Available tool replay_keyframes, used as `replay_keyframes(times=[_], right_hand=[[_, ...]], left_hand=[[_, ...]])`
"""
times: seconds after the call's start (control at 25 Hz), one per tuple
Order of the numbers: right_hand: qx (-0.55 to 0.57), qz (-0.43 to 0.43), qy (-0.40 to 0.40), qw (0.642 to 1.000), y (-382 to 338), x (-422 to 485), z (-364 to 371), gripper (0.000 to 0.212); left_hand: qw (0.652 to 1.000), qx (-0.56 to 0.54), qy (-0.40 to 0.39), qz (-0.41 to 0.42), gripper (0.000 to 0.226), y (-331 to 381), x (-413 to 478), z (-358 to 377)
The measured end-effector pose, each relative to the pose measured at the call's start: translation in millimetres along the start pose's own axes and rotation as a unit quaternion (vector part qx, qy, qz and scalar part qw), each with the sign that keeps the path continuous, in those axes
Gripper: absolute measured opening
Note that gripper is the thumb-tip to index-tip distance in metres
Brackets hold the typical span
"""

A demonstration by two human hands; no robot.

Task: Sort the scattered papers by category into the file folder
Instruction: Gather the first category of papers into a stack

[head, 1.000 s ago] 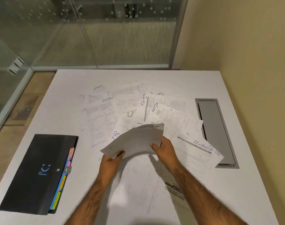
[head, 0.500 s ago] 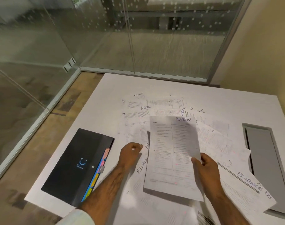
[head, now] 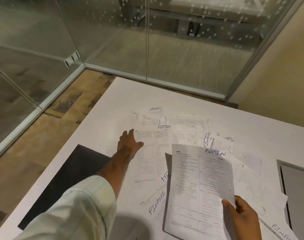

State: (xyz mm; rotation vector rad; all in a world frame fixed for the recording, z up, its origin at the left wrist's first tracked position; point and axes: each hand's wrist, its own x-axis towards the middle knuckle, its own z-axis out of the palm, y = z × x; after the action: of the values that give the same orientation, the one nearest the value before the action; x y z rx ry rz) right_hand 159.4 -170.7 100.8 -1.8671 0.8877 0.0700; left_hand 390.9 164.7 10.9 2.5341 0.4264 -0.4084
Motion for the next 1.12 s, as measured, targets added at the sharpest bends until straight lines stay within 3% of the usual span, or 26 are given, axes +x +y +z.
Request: replay_keyframes(times=[0.24,0.48,0.68,0.8,0.96,1.12], right_hand=[[-0.002,-0.013,-0.01,1.0,-7.4,9.4,19.7,0.017],[0.004,-0.004,-0.024,1.0,-4.6,11.6,29.4,0.018],[0.0,0.004,-0.021,1.0,2.4,8.4,25.5,0.021],[0.005,0.006,-0.018,1.0,5.6,9.4,23.1,0.021],[0.015,0.003,-0.021,1.0,8.6,9.8,21.4,0.019],[0.041,-0.01,-0.026,0.999,4.7,9.3,16.7,0.016]], left_hand=[[0.998,0.047,0.037,0.0,0.083,5.5,32.7,-0.4],[0.997,0.073,-0.003,-0.02,0.076,9.9,48.5,-1.4],[0.996,0.079,0.017,-0.04,0.079,12.0,48.1,-2.7],[0.996,0.079,0.034,-0.022,0.06,10.9,43.2,-3.2],[0.996,-0.044,0.074,-0.011,0.015,13.7,21.4,-10.0],[0.973,-0.182,0.139,0.014,0.011,10.1,-12.2,-46.4]])
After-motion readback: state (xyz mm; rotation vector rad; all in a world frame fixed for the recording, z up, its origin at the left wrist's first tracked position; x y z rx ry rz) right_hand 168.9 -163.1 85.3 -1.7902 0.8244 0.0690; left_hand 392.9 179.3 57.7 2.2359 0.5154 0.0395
